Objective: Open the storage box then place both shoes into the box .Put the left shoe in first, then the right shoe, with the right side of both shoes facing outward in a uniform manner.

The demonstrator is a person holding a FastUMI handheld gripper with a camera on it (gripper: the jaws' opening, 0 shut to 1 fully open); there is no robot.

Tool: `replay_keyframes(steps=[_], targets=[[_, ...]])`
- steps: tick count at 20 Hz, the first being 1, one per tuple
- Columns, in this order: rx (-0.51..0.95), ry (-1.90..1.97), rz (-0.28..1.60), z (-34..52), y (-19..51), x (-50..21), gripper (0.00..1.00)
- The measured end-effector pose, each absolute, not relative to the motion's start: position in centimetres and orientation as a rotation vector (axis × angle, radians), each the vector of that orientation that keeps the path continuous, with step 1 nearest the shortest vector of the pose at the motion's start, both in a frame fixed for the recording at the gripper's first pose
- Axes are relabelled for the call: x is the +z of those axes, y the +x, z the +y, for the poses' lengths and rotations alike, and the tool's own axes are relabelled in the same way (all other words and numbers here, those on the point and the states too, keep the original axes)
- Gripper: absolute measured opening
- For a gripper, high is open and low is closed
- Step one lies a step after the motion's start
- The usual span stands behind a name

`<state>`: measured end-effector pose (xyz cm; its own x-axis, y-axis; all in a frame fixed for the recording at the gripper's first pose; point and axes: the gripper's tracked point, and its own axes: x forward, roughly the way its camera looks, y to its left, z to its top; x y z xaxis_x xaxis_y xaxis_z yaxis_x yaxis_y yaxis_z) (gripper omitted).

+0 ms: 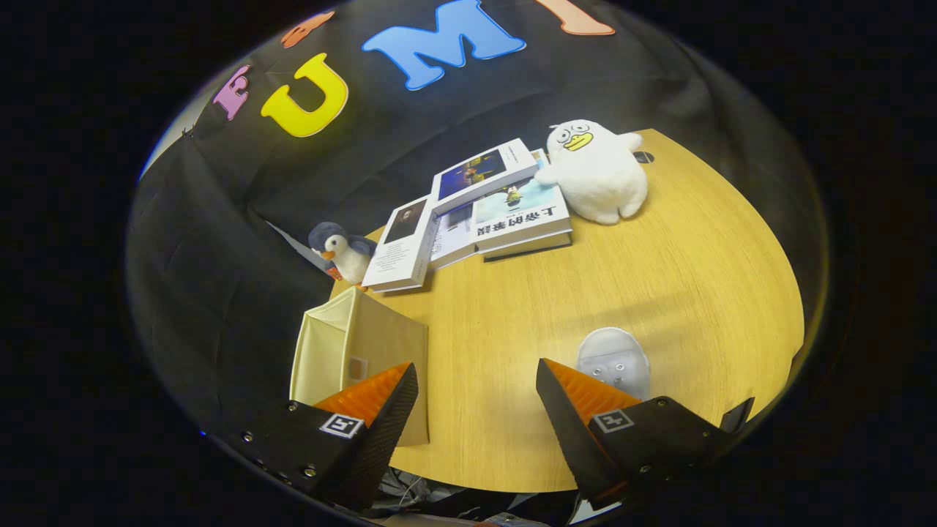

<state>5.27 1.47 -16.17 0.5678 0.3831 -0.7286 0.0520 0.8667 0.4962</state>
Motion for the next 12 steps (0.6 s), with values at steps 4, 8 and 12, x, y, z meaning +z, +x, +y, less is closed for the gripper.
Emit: replay_keyframes(steps=[4, 8, 12], targets=[[0.168, 0.49, 0.995, -1.6, 4.4, -18.5, 0.98], [0.145, 0.483, 1.038, -3.6, 3.3, -20.7, 0.98], [0.114, 0.474, 1.083, -5.5, 2.0, -23.0, 0.98]])
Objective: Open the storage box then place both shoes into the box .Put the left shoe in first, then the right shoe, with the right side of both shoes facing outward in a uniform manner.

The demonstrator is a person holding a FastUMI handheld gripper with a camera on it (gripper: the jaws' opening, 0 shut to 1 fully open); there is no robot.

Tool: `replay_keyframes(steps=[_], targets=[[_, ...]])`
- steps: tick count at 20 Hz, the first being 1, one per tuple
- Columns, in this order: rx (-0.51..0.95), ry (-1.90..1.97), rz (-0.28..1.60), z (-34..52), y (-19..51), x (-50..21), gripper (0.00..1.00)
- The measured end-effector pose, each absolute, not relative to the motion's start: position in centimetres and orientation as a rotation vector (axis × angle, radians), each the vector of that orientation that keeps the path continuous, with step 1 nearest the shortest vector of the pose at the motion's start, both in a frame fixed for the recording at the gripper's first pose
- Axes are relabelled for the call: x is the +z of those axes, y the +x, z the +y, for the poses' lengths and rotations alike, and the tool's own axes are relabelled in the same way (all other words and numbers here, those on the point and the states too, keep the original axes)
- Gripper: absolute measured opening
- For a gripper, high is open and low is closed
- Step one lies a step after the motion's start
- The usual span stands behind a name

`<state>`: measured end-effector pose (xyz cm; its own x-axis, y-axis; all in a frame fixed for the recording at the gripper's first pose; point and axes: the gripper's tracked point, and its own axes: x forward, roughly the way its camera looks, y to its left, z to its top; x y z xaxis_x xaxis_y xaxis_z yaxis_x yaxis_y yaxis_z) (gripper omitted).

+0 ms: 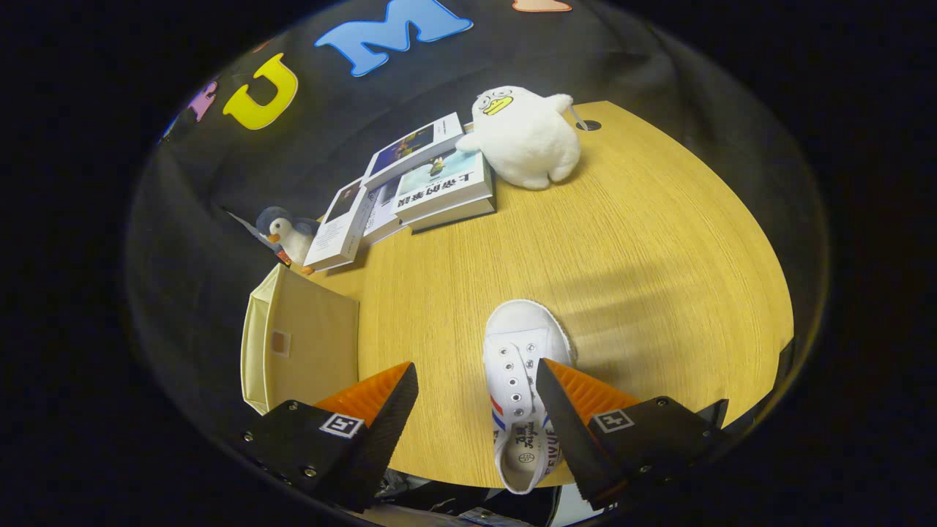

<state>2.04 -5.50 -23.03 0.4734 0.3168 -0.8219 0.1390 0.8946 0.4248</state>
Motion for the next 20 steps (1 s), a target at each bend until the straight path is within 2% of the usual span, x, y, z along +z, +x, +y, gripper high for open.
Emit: replay_keyframes(steps=[15, 19, 20], targets=[[0.03, 0.364, 1.258, -9.7, -2.0, -29.9, 0.96], [0.053, 0.384, 1.281, -9.0, -2.1, -30.7, 0.93], [0.054, 0.385, 1.289, -8.9, -2.1, -30.9, 0.86]])
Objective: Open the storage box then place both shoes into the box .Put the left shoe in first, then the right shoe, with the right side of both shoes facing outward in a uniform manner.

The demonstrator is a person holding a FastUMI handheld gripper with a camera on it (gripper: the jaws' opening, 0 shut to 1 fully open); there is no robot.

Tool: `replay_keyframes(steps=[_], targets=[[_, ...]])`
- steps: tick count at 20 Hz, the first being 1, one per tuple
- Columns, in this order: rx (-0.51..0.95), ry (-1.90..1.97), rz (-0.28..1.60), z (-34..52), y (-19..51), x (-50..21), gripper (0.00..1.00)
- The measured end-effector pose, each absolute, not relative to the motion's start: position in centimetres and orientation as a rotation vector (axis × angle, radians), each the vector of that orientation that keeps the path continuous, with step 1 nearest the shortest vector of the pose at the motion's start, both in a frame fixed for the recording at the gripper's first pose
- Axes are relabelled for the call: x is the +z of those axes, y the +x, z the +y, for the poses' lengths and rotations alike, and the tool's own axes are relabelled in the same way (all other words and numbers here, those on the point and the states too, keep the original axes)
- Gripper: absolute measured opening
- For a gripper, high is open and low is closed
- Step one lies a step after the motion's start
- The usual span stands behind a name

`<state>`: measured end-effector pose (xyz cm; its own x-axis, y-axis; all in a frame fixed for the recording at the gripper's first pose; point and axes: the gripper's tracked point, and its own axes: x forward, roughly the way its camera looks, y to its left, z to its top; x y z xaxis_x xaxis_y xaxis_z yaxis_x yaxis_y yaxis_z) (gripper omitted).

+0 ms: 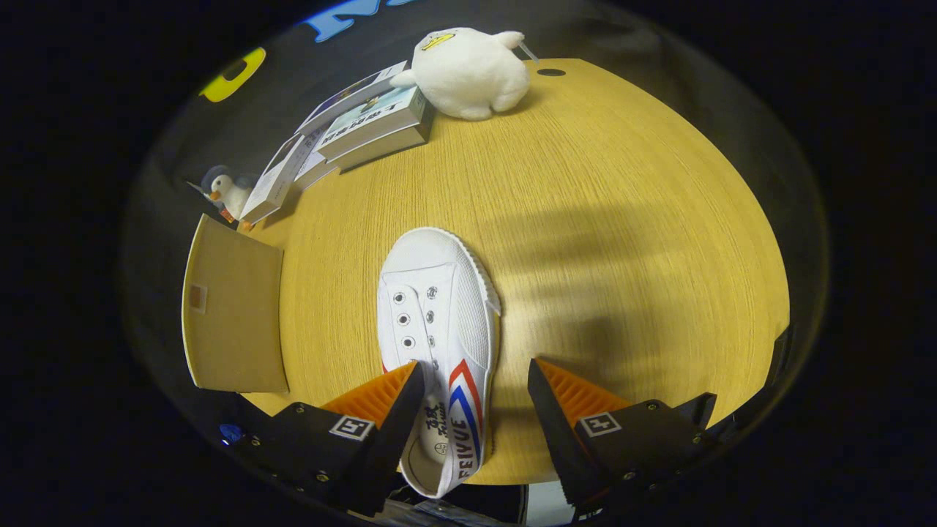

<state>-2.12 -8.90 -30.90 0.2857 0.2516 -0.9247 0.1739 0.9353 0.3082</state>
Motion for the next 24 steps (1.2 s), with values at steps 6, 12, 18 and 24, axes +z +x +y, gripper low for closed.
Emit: replay_keyframes(steps=[6, 12, 18, 24], targets=[[0.056, 0.404, 1.323, -8.2, -2.3, -31.3, 0.43], [0.048, 0.337, 1.308, -8.8, -2.3, -30.8, 0.3], [0.02, 0.42, 1.28, -8.1, -2.2, -29.5, 0.06], [0.037, 0.495, 1.212, -6.2, -0.9, -25.2, 0.06]])
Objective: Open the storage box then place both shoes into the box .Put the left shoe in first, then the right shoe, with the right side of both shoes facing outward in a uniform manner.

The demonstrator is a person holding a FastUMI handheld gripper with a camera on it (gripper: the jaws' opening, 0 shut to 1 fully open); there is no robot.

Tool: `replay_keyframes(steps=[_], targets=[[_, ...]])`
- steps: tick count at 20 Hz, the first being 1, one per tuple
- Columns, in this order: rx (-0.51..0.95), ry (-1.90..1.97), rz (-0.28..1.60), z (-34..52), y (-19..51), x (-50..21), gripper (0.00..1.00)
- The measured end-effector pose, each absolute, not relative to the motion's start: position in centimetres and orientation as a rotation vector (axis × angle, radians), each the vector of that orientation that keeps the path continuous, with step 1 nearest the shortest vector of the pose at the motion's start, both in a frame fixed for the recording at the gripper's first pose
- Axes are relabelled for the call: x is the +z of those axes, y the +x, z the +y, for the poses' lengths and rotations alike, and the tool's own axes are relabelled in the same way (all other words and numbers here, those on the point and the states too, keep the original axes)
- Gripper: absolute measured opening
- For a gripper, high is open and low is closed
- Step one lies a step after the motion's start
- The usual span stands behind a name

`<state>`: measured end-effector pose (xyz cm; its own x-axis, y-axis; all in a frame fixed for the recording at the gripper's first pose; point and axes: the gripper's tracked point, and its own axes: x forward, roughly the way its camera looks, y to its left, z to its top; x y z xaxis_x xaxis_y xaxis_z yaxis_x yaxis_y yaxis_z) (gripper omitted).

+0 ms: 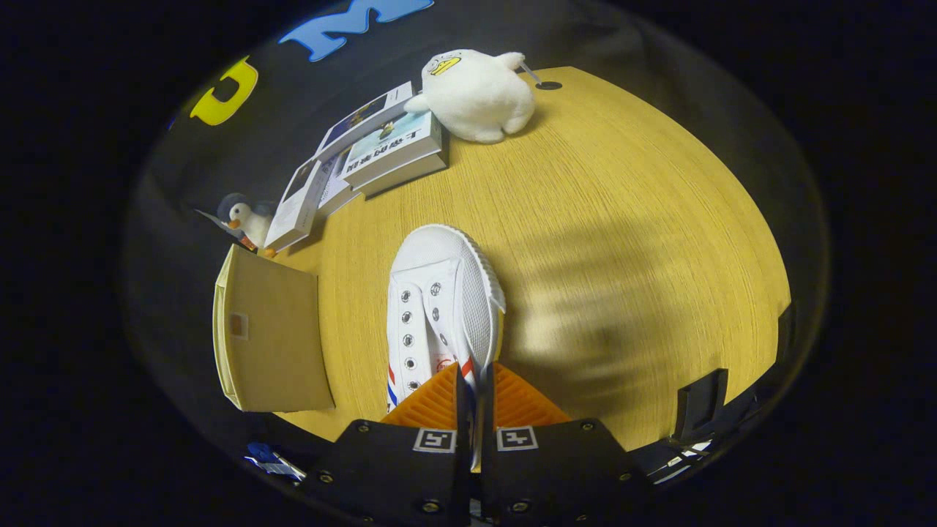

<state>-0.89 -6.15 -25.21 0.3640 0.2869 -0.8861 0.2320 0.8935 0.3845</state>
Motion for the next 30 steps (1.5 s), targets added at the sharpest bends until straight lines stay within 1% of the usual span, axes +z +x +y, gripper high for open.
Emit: replay_keyframes(steps=[15, 30], targets=[[0.14, 0.508, 1.117, 2.9, 2.7, -16.1, 0.06], [0.289, 0.444, 1.076, 13.9, 5.0, -10.6, 0.06]])
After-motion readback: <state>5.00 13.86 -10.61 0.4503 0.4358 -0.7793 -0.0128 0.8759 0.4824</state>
